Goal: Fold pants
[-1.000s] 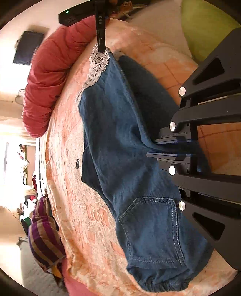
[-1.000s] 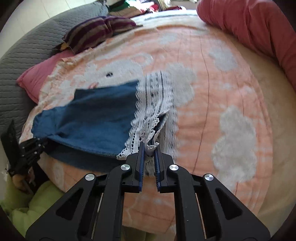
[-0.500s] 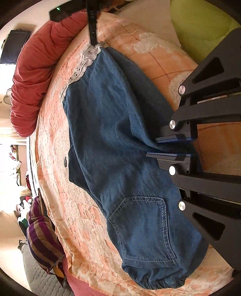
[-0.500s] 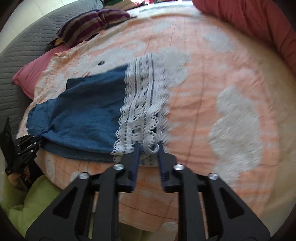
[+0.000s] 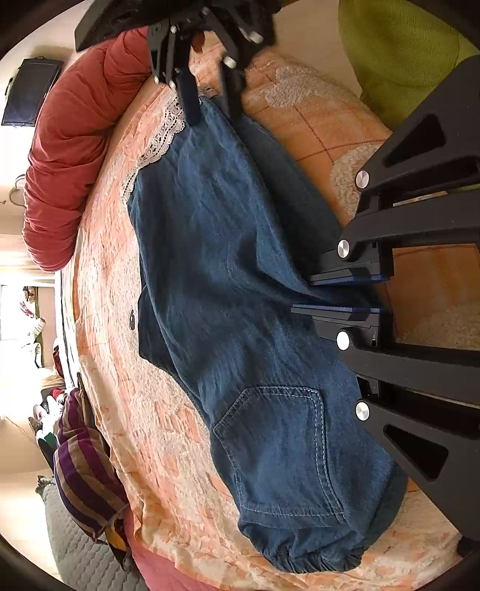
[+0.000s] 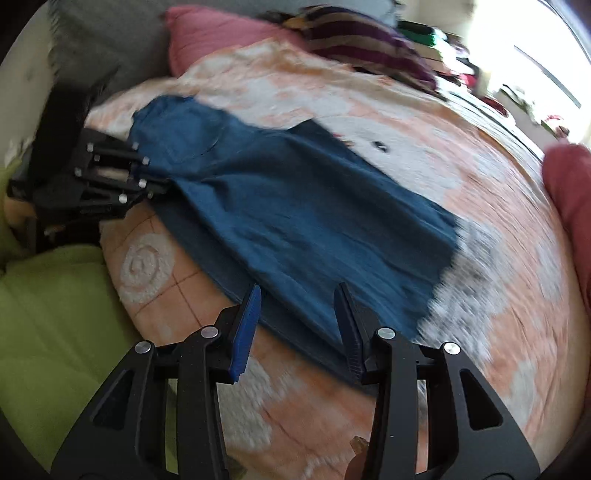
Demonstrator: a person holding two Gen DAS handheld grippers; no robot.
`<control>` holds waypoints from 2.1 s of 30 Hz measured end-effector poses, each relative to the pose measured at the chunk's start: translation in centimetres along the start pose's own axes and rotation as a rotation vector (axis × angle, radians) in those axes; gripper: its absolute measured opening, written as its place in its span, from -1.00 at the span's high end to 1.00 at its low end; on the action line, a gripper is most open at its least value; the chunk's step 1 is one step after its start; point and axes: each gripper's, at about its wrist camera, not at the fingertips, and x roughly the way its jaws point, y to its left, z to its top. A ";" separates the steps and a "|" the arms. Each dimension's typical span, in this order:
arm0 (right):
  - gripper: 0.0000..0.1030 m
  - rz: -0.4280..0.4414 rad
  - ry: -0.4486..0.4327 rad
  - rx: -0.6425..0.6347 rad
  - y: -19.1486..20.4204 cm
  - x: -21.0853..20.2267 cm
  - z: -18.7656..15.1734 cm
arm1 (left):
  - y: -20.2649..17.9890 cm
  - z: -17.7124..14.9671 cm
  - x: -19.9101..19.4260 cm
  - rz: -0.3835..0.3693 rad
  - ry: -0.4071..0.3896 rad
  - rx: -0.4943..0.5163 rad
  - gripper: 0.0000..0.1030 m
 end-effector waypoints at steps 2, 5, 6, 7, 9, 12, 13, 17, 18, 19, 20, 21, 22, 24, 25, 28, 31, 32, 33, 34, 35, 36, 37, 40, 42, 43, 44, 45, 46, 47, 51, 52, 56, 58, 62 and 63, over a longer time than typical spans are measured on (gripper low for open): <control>0.34 -0.010 0.022 -0.059 1.1 0.9 0.3 | 0.1 0.0 -0.3 -0.002 -0.008 -0.006 0.82; 0.42 -0.023 0.037 -0.071 1.2 1.8 0.6 | 0.2 0.0 -0.4 -0.009 -0.011 -0.011 0.82; 0.69 -0.012 0.039 -0.067 1.0 2.1 0.6 | 0.3 0.0 -0.4 -0.012 -0.010 -0.012 0.82; 0.85 -0.001 0.041 -0.065 0.9 2.2 0.7 | 0.3 0.0 -0.4 -0.014 -0.009 -0.012 0.82; 0.93 0.033 0.035 -0.055 0.6 1.5 0.5 | 0.4 -0.1 -0.6 -0.019 -0.009 -0.012 0.82; 0.95 0.098 0.015 -0.033 0.2 0.0 -0.1 | 0.7 -0.2 -1.3 -0.043 -0.016 -0.020 0.82; 0.95 0.106 0.016 -0.035 0.2 -0.1 -0.2 | 0.8 -0.3 -1.5 -0.048 -0.018 -0.021 0.82; 0.95 0.108 0.046 -0.055 1.2 1.0 -0.6 | 0.8 -0.5 -1.6 -0.063 -0.004 -0.014 0.81; 0.91 0.112 0.052 -0.045 1.2 1.3 -0.7 | 0.8 -0.6 -1.4 -0.067 0.002 -0.014 0.80; 0.91 0.119 0.054 -0.029 1.0 1.4 -0.5 | 1.0 -0.8 -1.3 -0.072 0.011 -0.023 0.76; 0.90 0.133 0.050 -0.012 0.7 1.1 -0.4 | 1.4 -1.0 -1.3 -0.081 0.015 -0.041 0.68; 0.83 0.151 0.039 0.000 0.4 0.7 -0.3 | 1.6 -1.0 -1.5 -0.089 0.014 -0.056 0.64; 0.75 0.163 0.025 0.011 0.1 0.2 -0.3 | 2.1 -1.2 -1.9 -0.100 0.008 -0.076 0.56; 0.48 0.194 -0.029 0.061 -1.1 -1.4 -0.4 | 3.1 -1.2 -3.2 -0.124 -0.025 -0.116 0.45; 0.46 0.195 -0.067 0.107 -2.3 -2.3 -0.5 | 3.6 -1.3 -4.0 -0.133 -0.049 -0.137 0.32; 0.32 0.153 -0.101 0.209 -4.9 -3.2 -0.7 | 6.4 -1.3 -6.8 -0.096 -0.140 -0.219 0.01; 0.29 0.084 -0.080 0.279 -7.0 -2.8 -1.4 | 10.1 -2.0 -8.5 -0.006 -0.174 -0.356 -0.09; 0.28 0.076 -0.073 0.289 -7.3 -2.7 -1.6 | 11.1 -2.3 -8.7 0.035 -0.169 -0.403 -0.18; 0.27 0.069 -0.068 0.299 -7.5 -2.5 -1.8 | 12.4 -2.9 -8.7 0.101 -0.156 -0.458 -0.20; 0.25 0.064 -0.065 0.306 -7.8 -2.3 -1.9 | 13.1 -3.3 -8.6 0.138 -0.145 -0.496 -0.20; 0.20 0.058 -0.061 0.318 -8.0 -2.2 -2.1 | 13.8 -3.7 -8.4 0.151 -0.139 -0.534 -0.22; 0.17 0.058 -0.058 0.329 -8.3 -1.8 -2.2 | 14.6 -4.0 -8.1 0.143 -0.139 -0.580 -0.28; 0.15 0.058 -0.054 0.341 -8.5 -1.6 -2.3 | 15.2 -4.2 -7.8 0.130 -0.139 -0.612 -0.44; 0.09 0.060 -0.039 0.351 -8.6 -0.9 -2.8 | 15.5 -4.0 -6.0 0.155 -0.112 -0.640 -0.45; 0.04 0.067 -0.022 0.358 -8.7 -0.2 -3.0 | 14.6 -3.5 -4.9 0.190 -0.105 -0.600 -0.16; 0.03 0.066 -0.014 0.361 -8.8 0.0 -3.2 | 14.5 -3.4 -4.6 0.201 -0.104 -0.587 0.25; 0.02 0.061 -0.001 0.366 -8.8 0.4 -3.4 | 14.5 -3.4 -4.4 0.213 -0.107 -0.579 0.55; 0.02 0.056 0.009 0.369 -8.8 0.5 -3.5 | 14.6 -3.3 -4.6 0.218 -0.117 -0.579 0.58; 0.02 0.050 0.020 0.374 -8.8 0.7 -3.7 | 15.1 -3.7 -5.1 0.226 -0.128 -0.587 0.63; 0.02 0.048 0.022 0.376 -8.8 0.7 -3.8 | 15.4 -3.9 -5.8 0.243 -0.139 -0.592 0.66; 0.00 0.038 0.028 0.384 -8.6 1.0 -4.7 | 16.5 -4.6 -6.6 0.367 -0.113 -0.585 0.87; -0.01 0.028 0.024 0.379 -8.4 1.1 -4.8 | 17.0 -5.1 -6.3 0.336 -0.097 -0.616 0.87; -0.15 0.033 0.015 0.376 -8.2 0.9 -4.6 | 17.5 -5.7 -6.5 0.288 -0.098 -0.667 0.86; -0.16 0.036 0.009 0.369 -8.2 0.5 -4.4 | 16.9 -5.1 -7.8 0.306 -0.137 -0.642 0.84; -0.16 0.068 -0.083 0.385 -8.8 -1.2 -3.3 | 14.8 -2.4 -10.2 0.316 -0.205 -0.553 0.07; -0.16 0.064 -0.097 0.377 -8.7 -1.4 -2.9 | 14.1 -1.7 -10.2 0.303 -0.210 -0.528 0.01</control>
